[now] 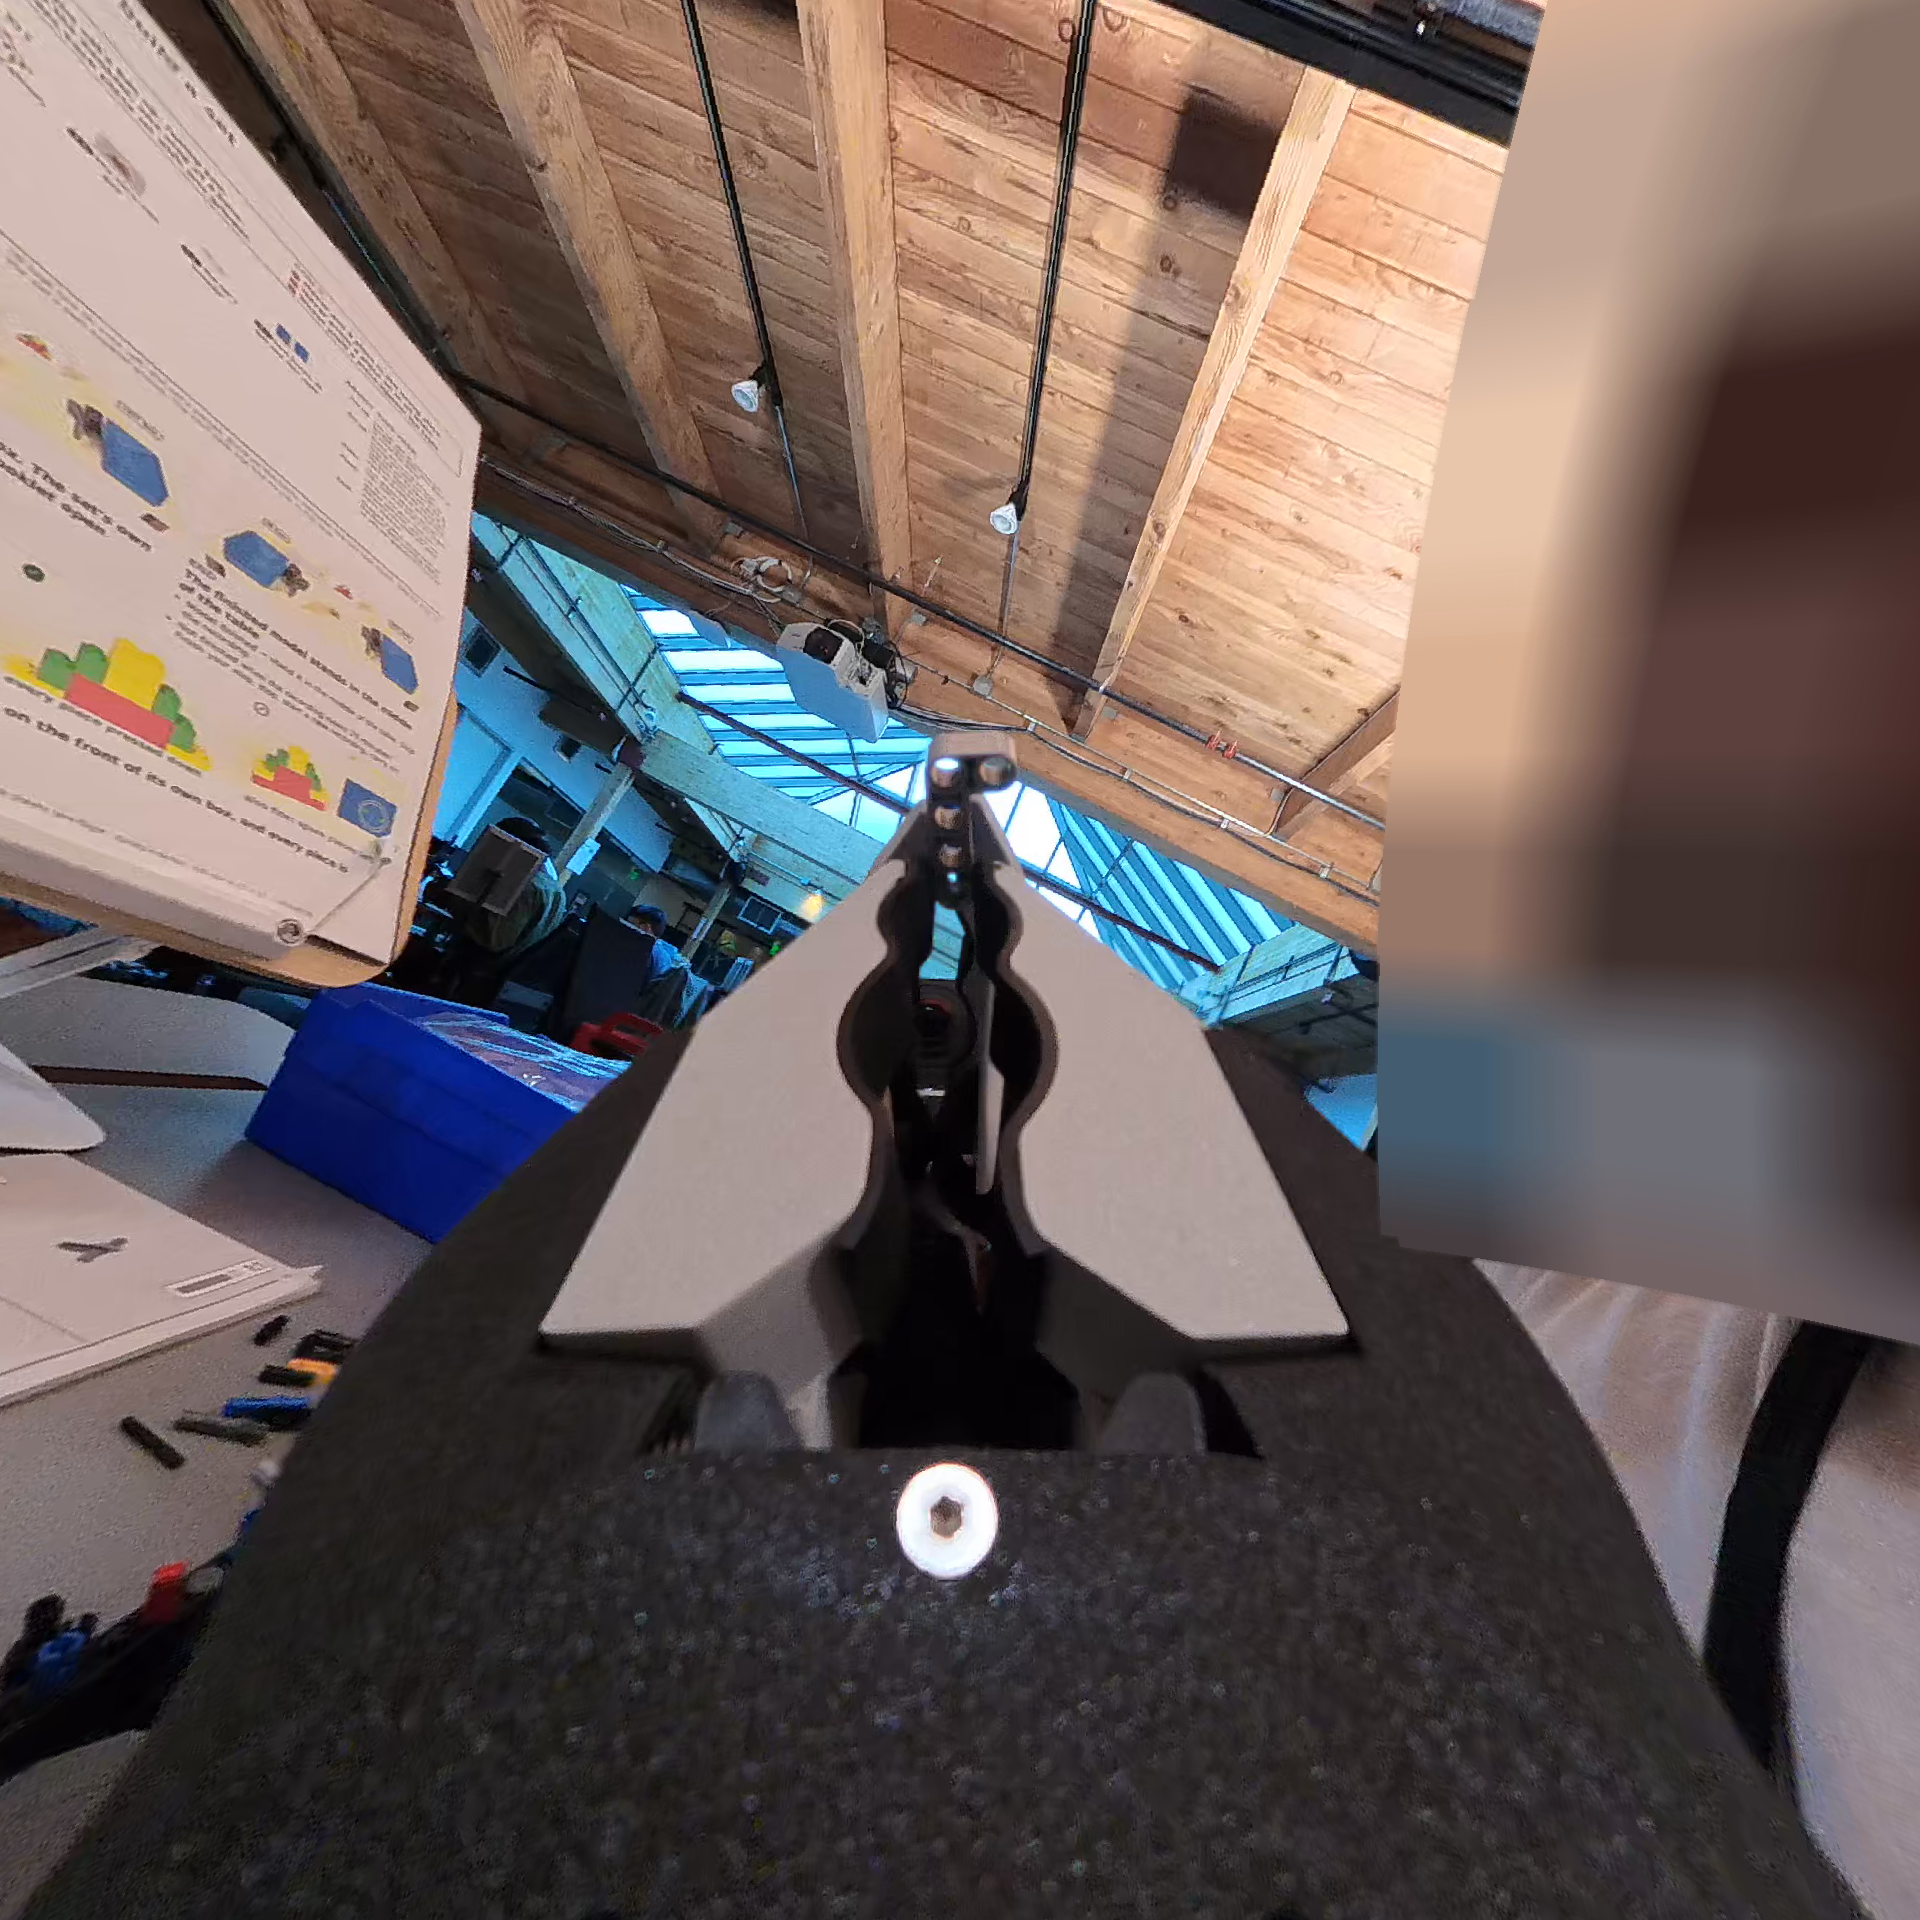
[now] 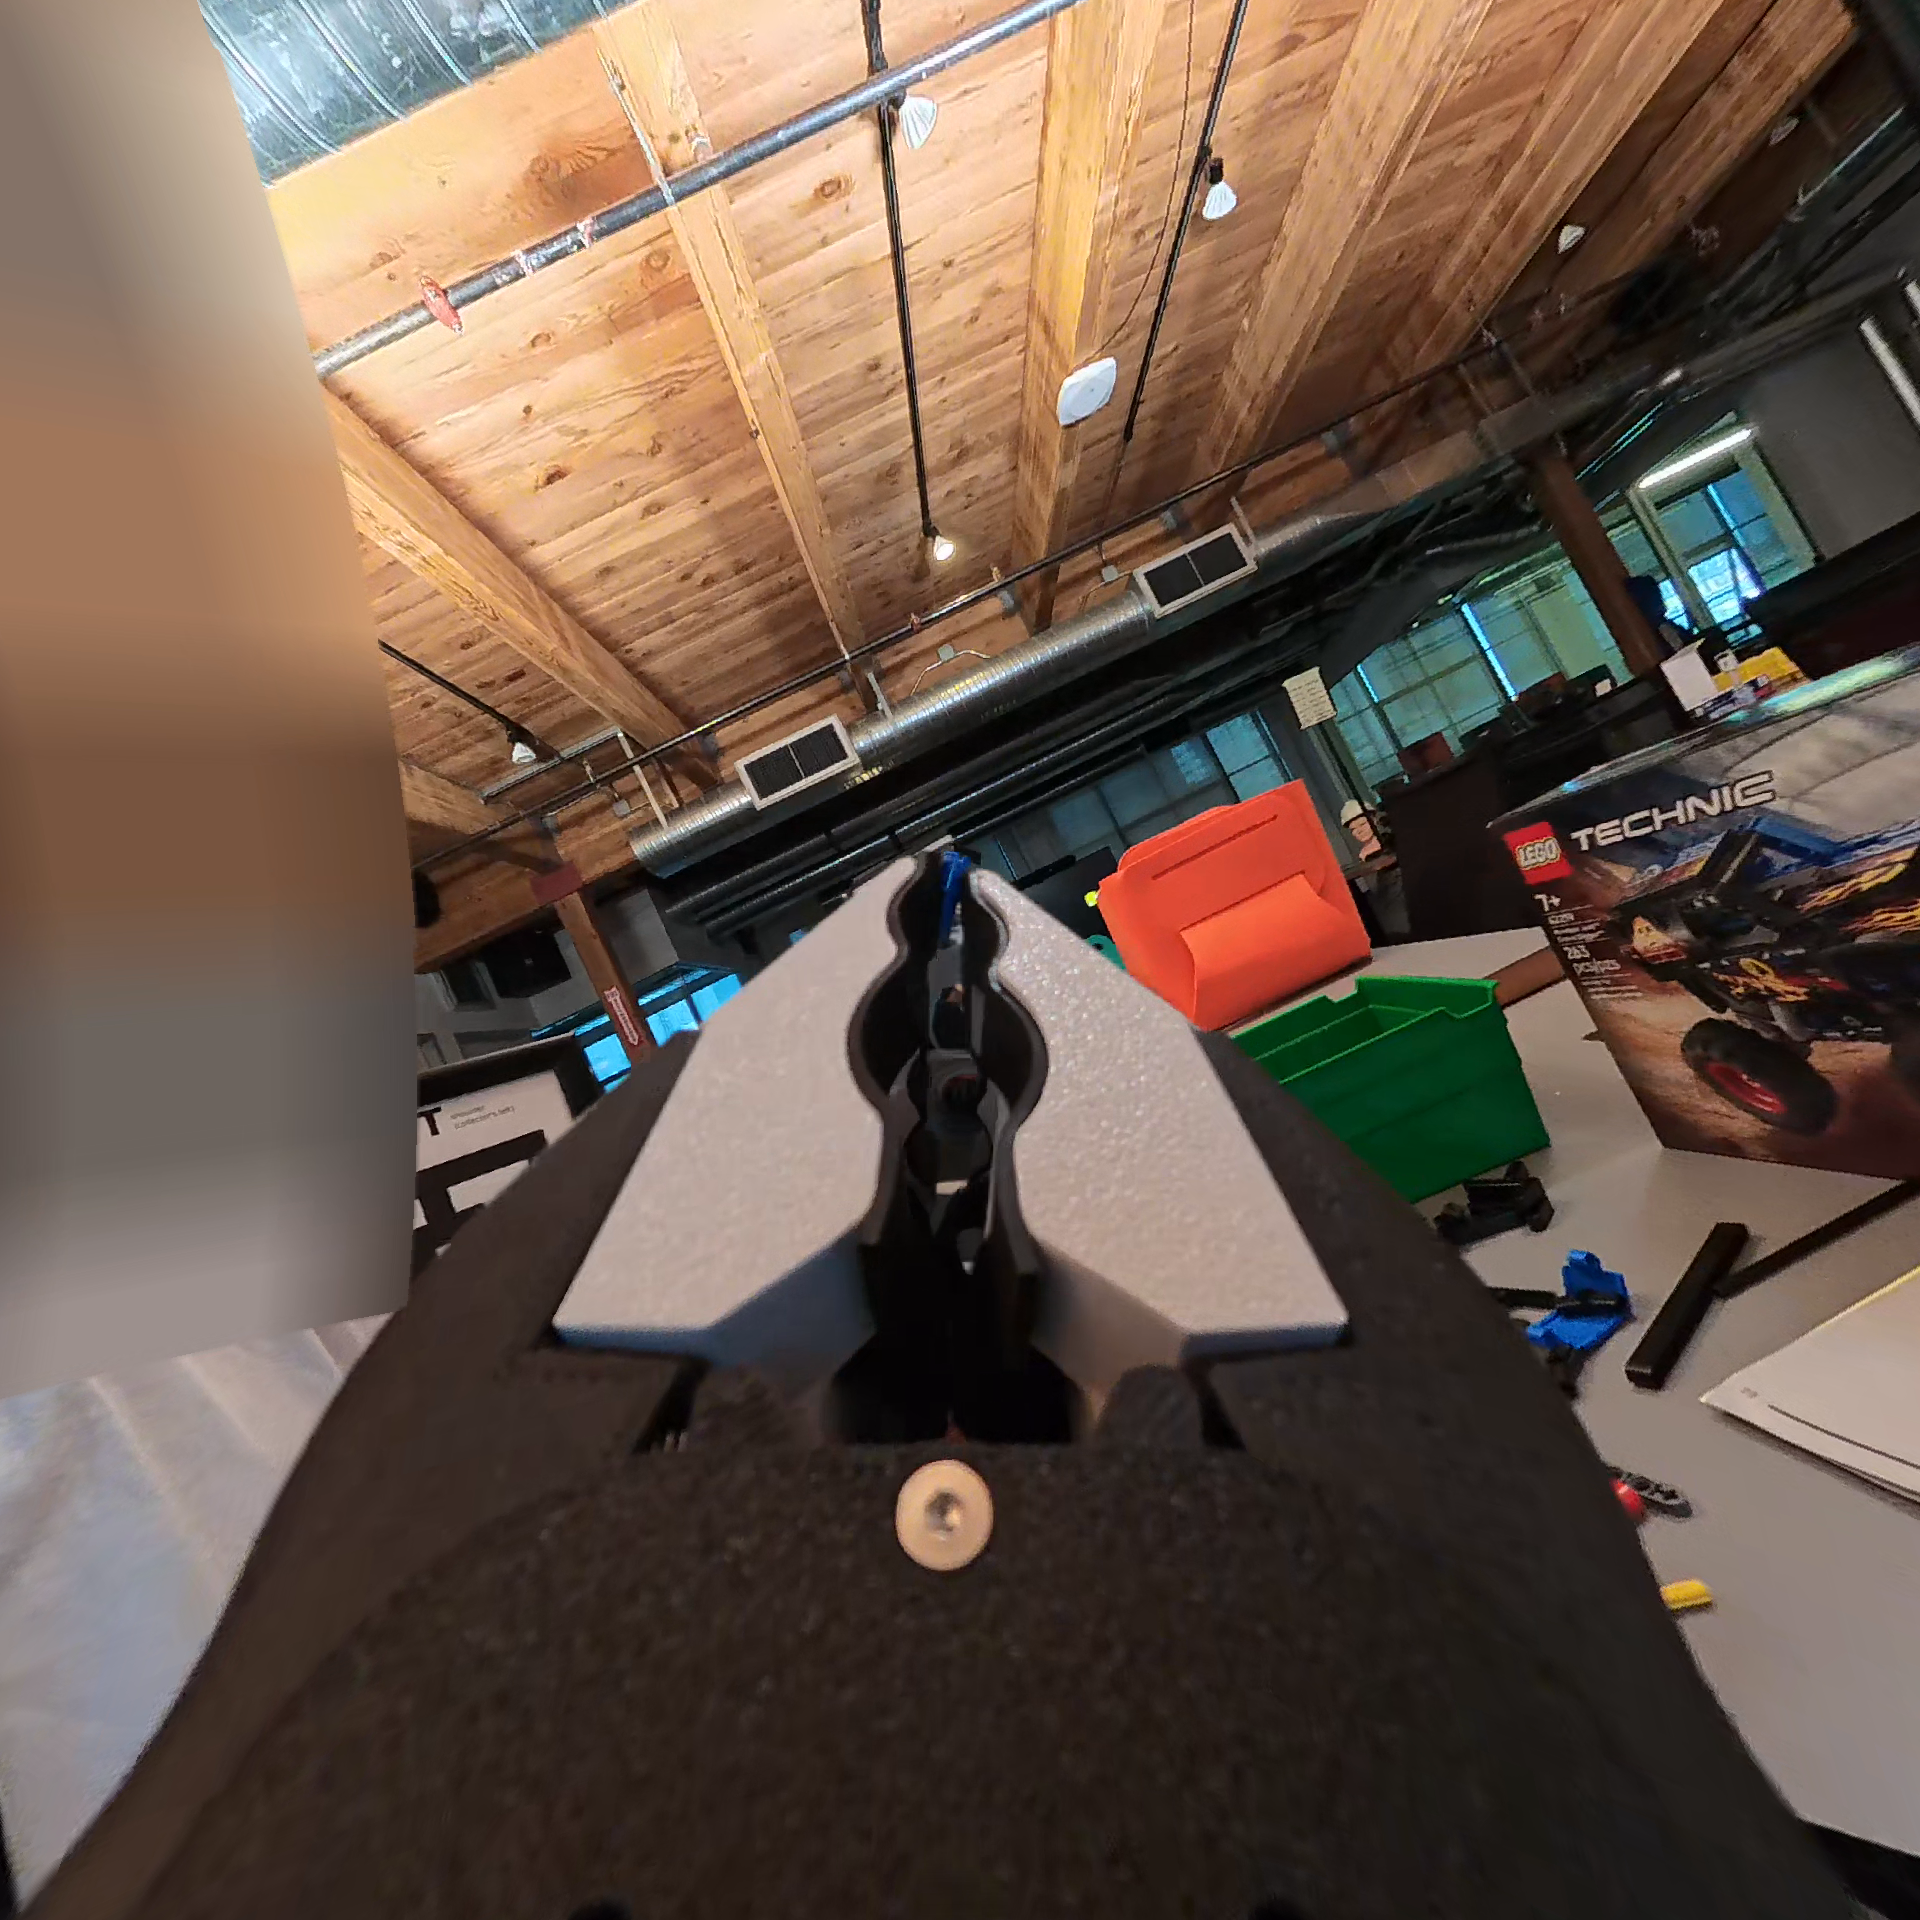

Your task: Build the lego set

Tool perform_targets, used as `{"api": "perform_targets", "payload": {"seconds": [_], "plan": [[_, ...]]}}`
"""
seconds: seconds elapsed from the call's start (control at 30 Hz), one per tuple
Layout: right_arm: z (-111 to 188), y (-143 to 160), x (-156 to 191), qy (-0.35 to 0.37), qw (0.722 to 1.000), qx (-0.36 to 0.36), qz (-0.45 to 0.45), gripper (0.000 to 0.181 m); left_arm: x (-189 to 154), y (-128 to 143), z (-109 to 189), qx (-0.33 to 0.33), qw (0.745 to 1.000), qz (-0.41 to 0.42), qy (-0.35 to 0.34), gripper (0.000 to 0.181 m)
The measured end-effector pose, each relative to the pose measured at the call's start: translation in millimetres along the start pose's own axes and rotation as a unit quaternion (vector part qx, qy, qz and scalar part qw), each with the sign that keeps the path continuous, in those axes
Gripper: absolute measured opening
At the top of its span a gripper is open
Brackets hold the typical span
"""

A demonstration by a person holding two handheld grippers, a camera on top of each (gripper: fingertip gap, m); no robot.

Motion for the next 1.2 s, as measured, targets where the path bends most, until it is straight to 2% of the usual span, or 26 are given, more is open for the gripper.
{"api": "perform_targets", "payload": {"seconds": [0.03, 0.27, 0.73, 0.97, 1.03, 1.2], "plan": [[-0.7, 0.0, -0.1, 0.000, 1.000, -0.002, 0.001, 0.003, 0.1, 0.5, -0.1, -0.004, 1.000, 0.007, 0.000, 0.006], [0.8, -1.8, 4.0, -0.001, 1.000, -0.012, 0.027, 0.002, -4.6, -1.1, -2.4, -0.030, 0.999, 0.030, 0.015, 0.006], [8.8, -3.8, 4.9, -0.007, 0.999, -0.011, 0.035, 0.003, -4.4, -3.4, -1.9, -0.024, 0.999, 0.029, 0.015, 0.006], [11.5, 3.5, 1.8, -0.003, 0.999, 0.021, 0.042, 0.003, -1.5, -6.6, 2.3, -0.008, 1.000, 0.025, 0.011, 0.006], [13.7, 1.0, 0.5, 0.001, 0.999, 0.009, 0.046, 0.003, 2.0, -8.1, 3.6, 0.002, 1.000, 0.019, -0.002, 0.005], [10.2, -2.6, 0.9, -0.009, 0.999, 0.005, 0.040, 0.003, 2.5, 5.4, 2.1, 0.014, 1.000, 0.023, -0.003, 0.005]]}}
Point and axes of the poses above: each gripper's, where its closed fingertips meet, z back along the fingers, y out of its underside, x = y × z across the jaws, the point moved 2 cm from there along z, back along the fingers, and after that the axes turned 6 degrees about x, right-handed, at the moved point
